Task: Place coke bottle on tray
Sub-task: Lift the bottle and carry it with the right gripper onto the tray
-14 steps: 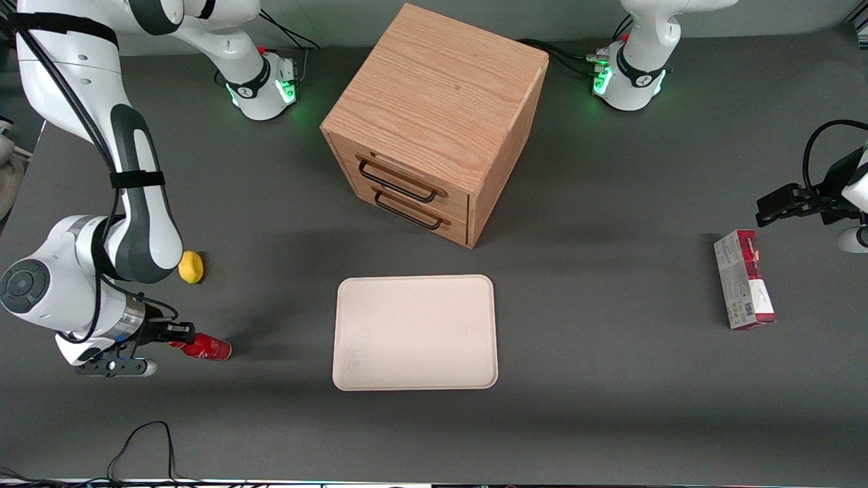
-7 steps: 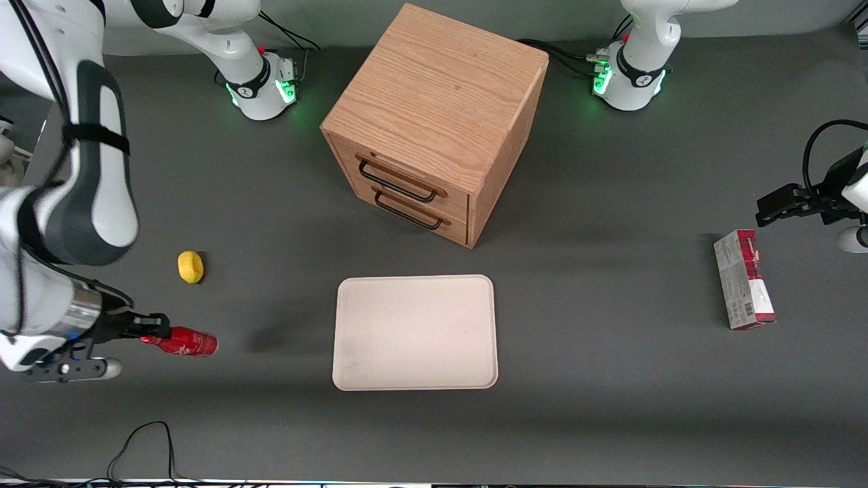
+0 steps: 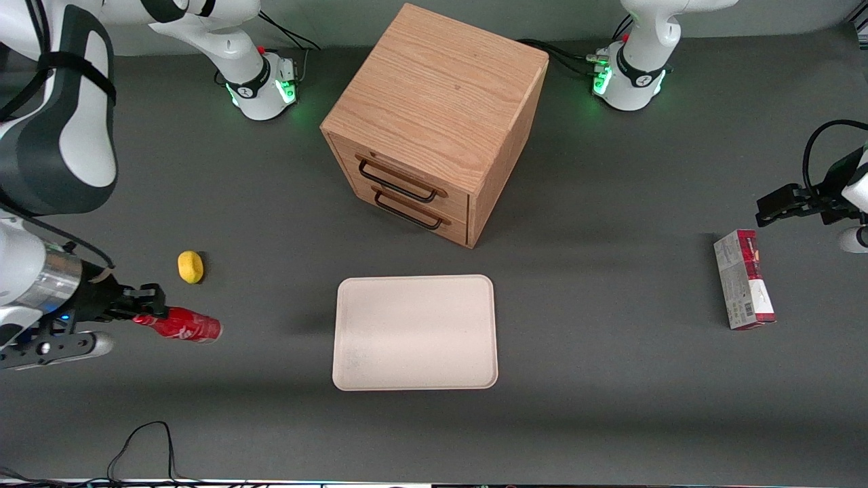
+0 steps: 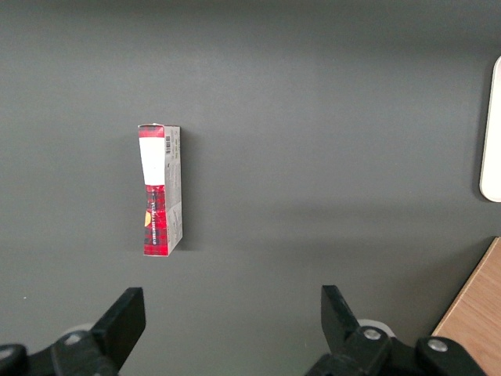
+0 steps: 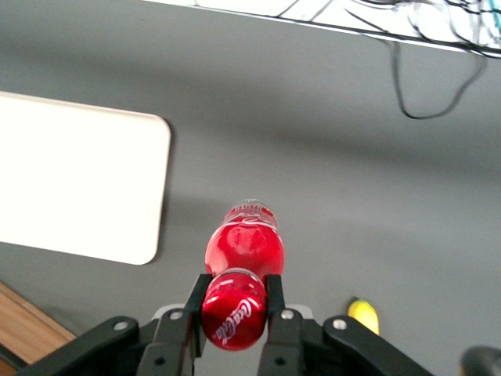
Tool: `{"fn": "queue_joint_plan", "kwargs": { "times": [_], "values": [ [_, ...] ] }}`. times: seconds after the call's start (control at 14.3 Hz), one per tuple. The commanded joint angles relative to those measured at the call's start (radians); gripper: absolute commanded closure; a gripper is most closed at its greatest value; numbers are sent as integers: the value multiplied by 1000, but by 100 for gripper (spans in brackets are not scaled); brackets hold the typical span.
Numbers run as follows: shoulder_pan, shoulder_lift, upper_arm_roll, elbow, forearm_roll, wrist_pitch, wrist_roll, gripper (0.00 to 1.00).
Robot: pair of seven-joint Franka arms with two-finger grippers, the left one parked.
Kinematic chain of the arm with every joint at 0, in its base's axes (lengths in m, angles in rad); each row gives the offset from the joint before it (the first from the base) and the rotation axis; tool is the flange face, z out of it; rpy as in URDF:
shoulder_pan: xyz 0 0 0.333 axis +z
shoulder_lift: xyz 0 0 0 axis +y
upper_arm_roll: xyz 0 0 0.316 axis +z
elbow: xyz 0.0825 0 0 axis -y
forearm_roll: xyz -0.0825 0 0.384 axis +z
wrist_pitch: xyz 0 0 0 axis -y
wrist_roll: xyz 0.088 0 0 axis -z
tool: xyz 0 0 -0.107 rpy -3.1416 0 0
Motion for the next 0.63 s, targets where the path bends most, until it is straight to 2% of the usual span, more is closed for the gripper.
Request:
{"fn": "queue_joint_plan", "kwargs": {
  "times": [0.0,0.14,0.21,0.56],
  "values": [
    [23,39,182,46,-156,13,164,95],
    [22,65,339,46,-264,30,292,95],
    [20,79,379,46,-281,42,320,94],
    [23,159,423,44,-282,144,323,93]
  ]
}}
